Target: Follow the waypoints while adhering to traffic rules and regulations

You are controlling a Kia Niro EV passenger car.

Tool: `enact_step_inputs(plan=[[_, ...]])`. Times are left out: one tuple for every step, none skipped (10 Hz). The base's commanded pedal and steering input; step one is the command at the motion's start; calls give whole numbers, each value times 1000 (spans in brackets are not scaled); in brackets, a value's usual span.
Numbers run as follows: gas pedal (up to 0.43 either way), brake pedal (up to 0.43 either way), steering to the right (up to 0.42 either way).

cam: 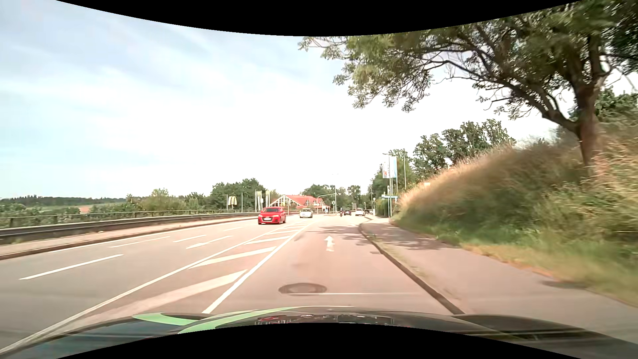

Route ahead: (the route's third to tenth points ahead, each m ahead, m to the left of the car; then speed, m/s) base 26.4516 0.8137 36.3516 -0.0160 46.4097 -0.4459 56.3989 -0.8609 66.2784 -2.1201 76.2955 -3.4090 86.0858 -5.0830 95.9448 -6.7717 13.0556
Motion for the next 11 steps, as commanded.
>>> enact_step_inputs(plan=[[87,0,10],[87,0,11],[87,0,10],[87,0,10],[87,0,10],[87,0,10],[87,0,10],[87,0,11],[87,0,10],[79,0,10],[79,0,10]])
